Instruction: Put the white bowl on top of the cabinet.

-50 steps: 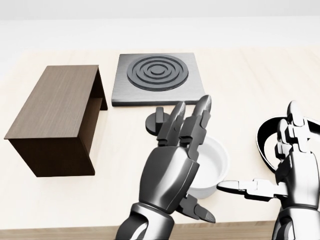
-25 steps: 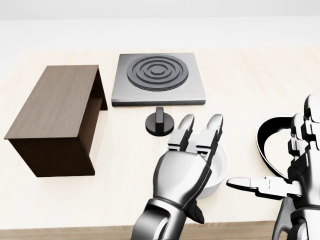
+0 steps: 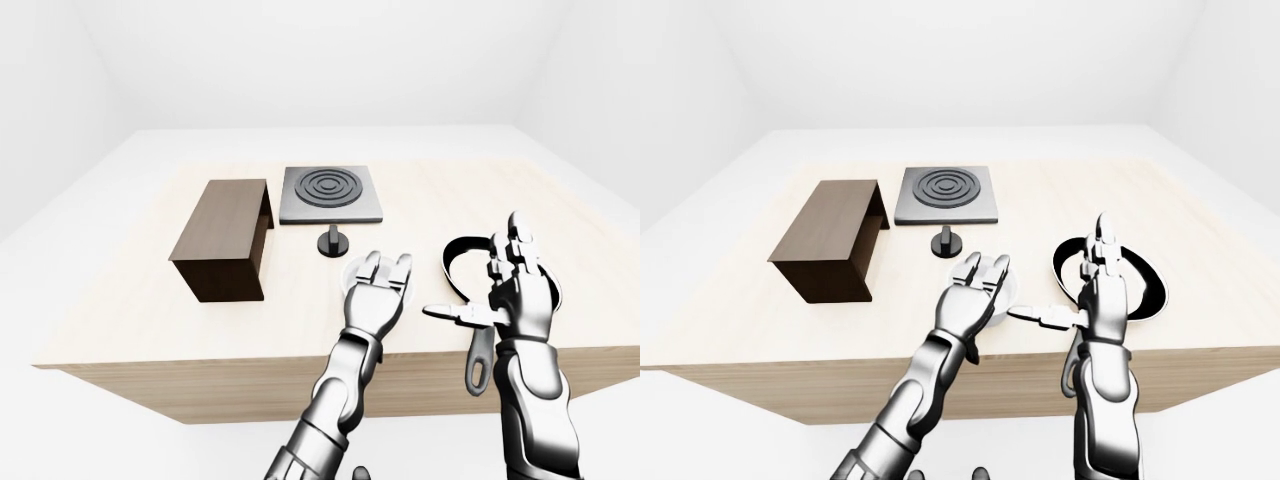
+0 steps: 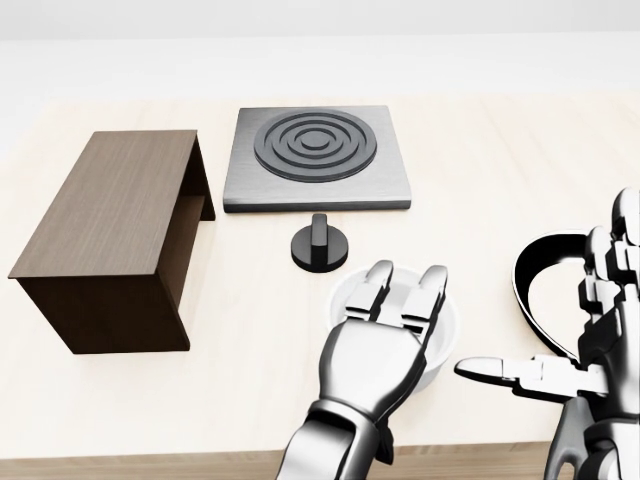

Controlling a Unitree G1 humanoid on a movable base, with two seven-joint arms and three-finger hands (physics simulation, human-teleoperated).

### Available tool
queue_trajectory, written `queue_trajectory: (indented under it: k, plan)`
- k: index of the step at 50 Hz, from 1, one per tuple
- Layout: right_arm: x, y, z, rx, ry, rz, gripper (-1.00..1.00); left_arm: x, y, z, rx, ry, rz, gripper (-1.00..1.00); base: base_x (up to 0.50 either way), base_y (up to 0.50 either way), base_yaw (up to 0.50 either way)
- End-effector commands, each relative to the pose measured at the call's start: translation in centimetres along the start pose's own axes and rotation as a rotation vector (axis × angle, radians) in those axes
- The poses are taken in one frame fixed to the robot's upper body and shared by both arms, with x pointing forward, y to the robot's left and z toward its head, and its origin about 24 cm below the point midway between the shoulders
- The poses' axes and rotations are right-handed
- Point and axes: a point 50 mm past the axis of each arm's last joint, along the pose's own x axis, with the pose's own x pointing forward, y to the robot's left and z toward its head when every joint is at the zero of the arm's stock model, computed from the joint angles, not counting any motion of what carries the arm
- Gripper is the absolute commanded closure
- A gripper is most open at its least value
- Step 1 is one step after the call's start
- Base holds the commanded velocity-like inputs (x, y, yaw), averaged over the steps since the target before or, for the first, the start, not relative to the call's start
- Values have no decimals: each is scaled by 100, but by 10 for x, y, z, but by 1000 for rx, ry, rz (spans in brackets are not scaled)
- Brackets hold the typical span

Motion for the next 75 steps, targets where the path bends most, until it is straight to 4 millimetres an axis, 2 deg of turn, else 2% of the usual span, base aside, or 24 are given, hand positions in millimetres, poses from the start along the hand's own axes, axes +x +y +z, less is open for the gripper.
queue_trajectory:
  k: [1, 35, 72, 73, 74, 75]
  plan:
    - [-2, 1, 0, 0, 3, 6, -100, 6, -6, -4, 29, 15, -27, -100, 0, 0, 0]
    - [0, 2, -1, 0, 5, 8, -100, 23, -26, -25, 20, 71, -82, -100, 0, 0, 0]
    - [-1, 3, -3, -1, 13, 11, -100, 24, -40, -34, -4, 105, -125, -100, 0, 0, 0]
    - [-1, 3, -3, -1, 13, 12, -100, 24, -41, -34, -4, 105, -127, -88, 0, 0, 0]
    - [-1, 4, -2, -1, 11, 12, -100, 24, -41, -34, -4, 105, -130, 24, 0, 0, 0]
    - [-1, 4, -2, -1, 11, 12, -100, 24, -41, -34, -4, 105, -130, 24, 0, 0, 0]
